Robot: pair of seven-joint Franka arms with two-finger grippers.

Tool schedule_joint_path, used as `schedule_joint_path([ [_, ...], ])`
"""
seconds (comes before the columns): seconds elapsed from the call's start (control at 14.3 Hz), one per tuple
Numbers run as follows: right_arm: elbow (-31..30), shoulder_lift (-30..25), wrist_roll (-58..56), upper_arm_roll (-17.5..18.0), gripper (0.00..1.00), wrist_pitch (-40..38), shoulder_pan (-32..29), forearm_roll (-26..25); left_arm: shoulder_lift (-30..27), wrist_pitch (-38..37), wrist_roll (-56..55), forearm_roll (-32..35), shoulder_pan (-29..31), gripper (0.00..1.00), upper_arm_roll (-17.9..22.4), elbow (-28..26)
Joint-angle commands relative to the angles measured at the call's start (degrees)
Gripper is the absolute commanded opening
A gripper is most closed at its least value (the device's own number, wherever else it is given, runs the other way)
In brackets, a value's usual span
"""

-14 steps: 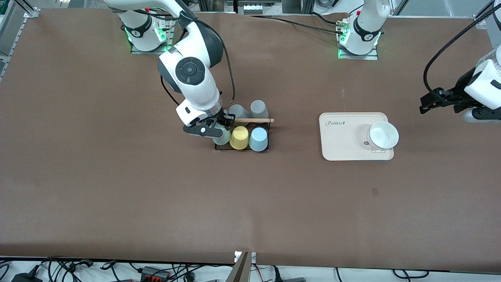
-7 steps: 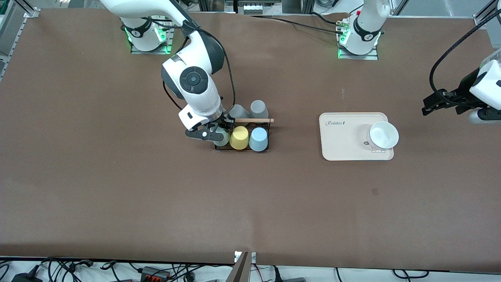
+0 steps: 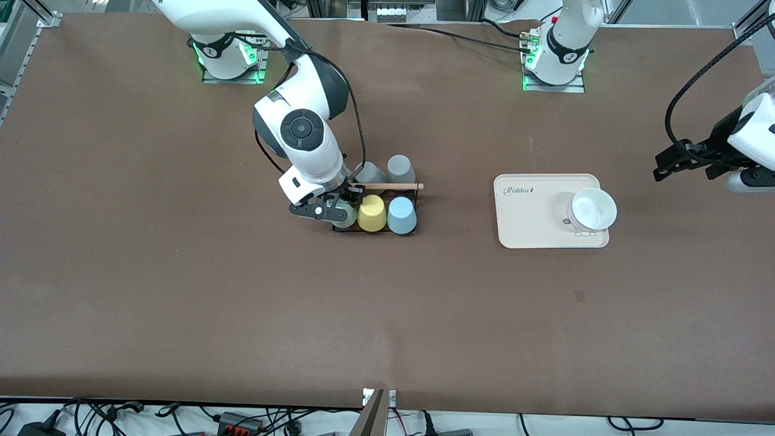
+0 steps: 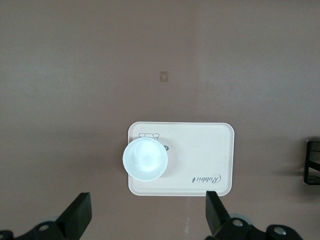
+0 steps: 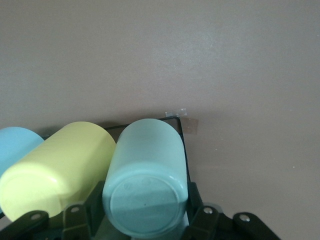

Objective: Hang scattered cups on rack with three cups
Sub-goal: 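Hang the mint-green cup on the rack peg beside the yellow cup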

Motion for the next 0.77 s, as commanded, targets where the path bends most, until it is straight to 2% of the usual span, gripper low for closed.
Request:
schedule_joint_path([
  [0.0, 0.87, 0.83, 1.39, -0.29, 1.0, -0.29, 0.64, -0.94, -0.26, -0.33, 1.21, -0.27, 0.45, 1.0, -0.31, -0.1],
  [0.35, 1.48, -0.13, 0.08, -0.64, 1.0, -0.9, 0.29, -0.94, -0.17, 0.11, 1.13, 0.08, 0.45, 1.0, -0.05, -0.18],
  [0.7, 1.75, -9.43, -0.54, -1.17, 1.0, -8.54, -3.57, 0.29, -0.17, 0.64, 1.13, 0.96, 0.45, 1.0, 0.13, -0.1],
])
